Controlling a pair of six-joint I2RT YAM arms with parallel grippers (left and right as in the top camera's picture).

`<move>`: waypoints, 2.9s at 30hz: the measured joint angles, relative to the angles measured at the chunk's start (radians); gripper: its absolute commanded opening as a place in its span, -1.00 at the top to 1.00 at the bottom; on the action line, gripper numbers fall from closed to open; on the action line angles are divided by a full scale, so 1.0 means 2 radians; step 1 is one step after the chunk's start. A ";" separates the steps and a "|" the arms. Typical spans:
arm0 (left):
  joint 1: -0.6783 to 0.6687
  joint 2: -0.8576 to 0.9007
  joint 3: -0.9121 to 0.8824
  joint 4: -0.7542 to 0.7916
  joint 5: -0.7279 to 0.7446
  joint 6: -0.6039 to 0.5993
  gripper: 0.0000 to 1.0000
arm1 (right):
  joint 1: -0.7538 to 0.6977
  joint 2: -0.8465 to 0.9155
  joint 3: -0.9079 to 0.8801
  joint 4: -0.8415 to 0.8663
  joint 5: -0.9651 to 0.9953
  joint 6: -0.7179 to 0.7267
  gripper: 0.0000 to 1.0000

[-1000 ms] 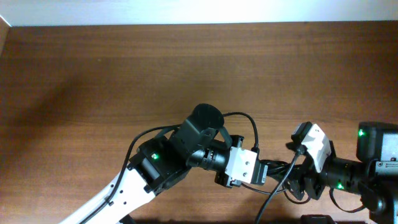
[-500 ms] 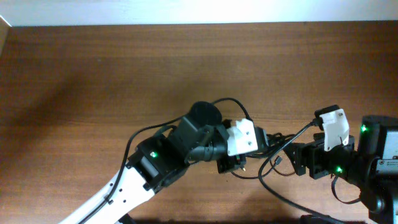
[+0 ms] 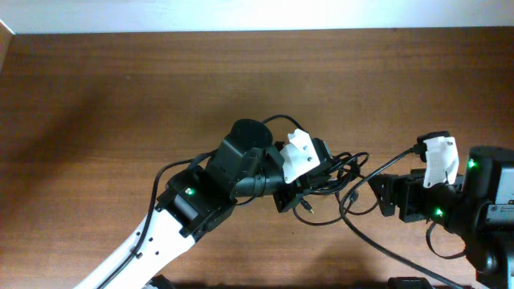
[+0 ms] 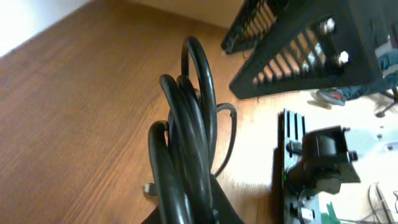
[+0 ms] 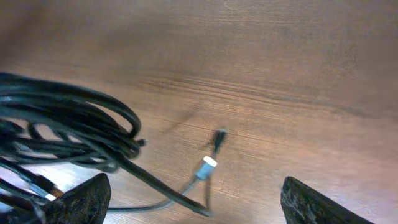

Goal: Untangle cables

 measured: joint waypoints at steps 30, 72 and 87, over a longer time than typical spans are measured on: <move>0.002 0.000 0.000 0.145 0.107 -0.077 1.00 | 0.002 0.000 0.000 0.100 -0.099 0.039 0.31; 0.037 -0.004 0.003 0.014 0.008 -0.040 -0.98 | 0.003 0.002 0.000 0.090 -0.086 -0.011 0.93; 0.033 -0.004 0.003 -0.056 -0.217 -0.075 -0.98 | 0.003 -0.024 0.000 0.087 -0.100 -0.038 0.92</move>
